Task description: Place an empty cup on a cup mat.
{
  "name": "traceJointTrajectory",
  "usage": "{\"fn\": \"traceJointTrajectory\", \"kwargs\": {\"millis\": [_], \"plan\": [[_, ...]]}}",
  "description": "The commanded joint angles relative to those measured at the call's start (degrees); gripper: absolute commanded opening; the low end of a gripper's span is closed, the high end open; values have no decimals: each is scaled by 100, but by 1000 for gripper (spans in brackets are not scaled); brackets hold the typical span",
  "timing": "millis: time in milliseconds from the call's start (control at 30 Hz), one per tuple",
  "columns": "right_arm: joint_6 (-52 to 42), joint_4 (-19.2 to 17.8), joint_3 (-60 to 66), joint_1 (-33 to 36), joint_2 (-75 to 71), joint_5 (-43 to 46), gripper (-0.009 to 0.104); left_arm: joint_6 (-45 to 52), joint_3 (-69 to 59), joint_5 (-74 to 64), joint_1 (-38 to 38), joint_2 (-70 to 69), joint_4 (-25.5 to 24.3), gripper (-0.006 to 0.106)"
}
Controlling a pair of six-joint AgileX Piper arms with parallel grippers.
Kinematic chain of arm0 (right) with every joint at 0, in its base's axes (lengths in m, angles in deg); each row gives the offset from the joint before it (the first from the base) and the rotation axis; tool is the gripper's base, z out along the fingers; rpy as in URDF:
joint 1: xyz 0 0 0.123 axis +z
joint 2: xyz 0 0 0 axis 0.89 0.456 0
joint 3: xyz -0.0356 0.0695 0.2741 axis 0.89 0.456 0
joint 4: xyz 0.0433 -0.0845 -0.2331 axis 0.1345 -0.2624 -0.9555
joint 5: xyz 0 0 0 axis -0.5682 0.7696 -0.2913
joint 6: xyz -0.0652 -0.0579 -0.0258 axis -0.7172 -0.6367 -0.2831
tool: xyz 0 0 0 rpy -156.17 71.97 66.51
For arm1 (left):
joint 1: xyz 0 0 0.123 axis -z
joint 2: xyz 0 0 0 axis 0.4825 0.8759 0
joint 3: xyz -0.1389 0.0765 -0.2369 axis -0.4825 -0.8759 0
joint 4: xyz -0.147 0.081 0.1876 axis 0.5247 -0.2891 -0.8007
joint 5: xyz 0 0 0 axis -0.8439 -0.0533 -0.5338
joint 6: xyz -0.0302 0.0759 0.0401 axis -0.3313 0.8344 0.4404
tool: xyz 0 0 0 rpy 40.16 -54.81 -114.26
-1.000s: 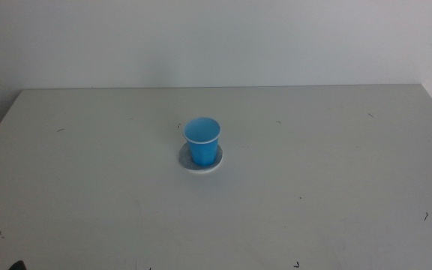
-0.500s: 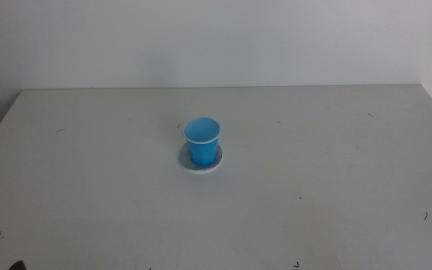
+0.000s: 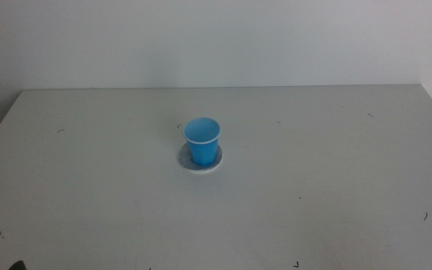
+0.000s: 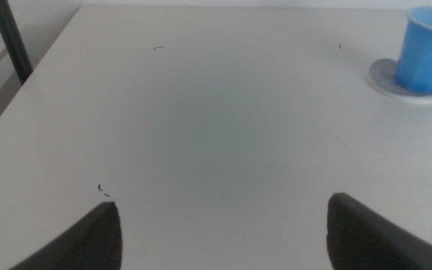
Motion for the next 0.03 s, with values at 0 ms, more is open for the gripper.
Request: {"fn": "traceJointTrajectory", "kwargs": {"millis": [0], "plan": [[-17, -107, -32, -43, -155, 391, 83, -62, 34, 389, -6, -34, -2, 105]]}}
